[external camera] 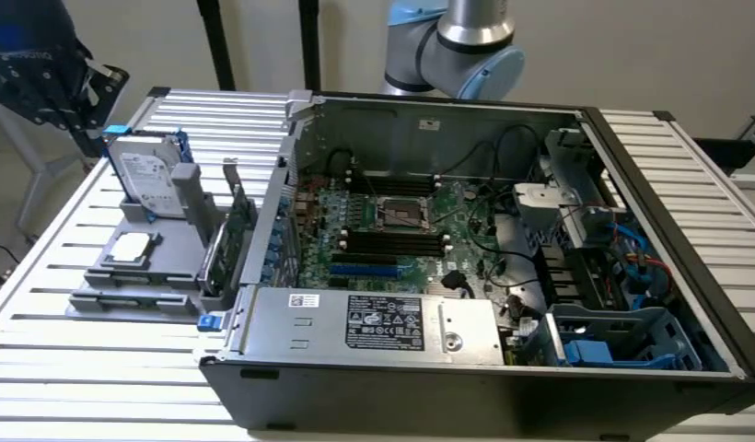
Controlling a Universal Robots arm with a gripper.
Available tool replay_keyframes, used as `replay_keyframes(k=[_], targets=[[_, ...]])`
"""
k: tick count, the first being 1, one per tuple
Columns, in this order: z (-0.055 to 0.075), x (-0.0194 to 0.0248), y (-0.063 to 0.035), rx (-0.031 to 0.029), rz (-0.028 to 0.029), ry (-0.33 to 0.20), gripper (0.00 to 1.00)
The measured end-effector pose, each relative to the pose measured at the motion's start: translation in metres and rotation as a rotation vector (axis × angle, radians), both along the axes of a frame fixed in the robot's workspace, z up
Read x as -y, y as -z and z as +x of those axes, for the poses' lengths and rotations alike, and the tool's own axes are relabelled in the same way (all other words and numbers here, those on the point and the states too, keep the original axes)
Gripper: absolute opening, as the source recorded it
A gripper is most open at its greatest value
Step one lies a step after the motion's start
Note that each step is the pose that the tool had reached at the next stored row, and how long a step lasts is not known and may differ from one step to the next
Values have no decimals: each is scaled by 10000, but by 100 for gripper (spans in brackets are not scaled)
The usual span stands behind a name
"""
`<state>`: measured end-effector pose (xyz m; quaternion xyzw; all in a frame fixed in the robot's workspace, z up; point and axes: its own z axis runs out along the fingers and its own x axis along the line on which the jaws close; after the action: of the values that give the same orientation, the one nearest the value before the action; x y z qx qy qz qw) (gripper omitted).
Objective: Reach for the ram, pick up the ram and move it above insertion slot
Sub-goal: 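Reach for the ram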
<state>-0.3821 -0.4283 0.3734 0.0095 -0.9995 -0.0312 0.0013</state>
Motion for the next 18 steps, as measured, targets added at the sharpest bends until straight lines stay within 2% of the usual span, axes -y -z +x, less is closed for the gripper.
replay_keyframes(k=[4, 10, 13, 18], targets=[[13, 161, 35, 0, -13, 0, 11], [50, 322, 100, -1, -100, -1, 11], [76, 371, 133, 0, -145, -7, 11], [129, 425, 190, 1, -220, -35, 11]])
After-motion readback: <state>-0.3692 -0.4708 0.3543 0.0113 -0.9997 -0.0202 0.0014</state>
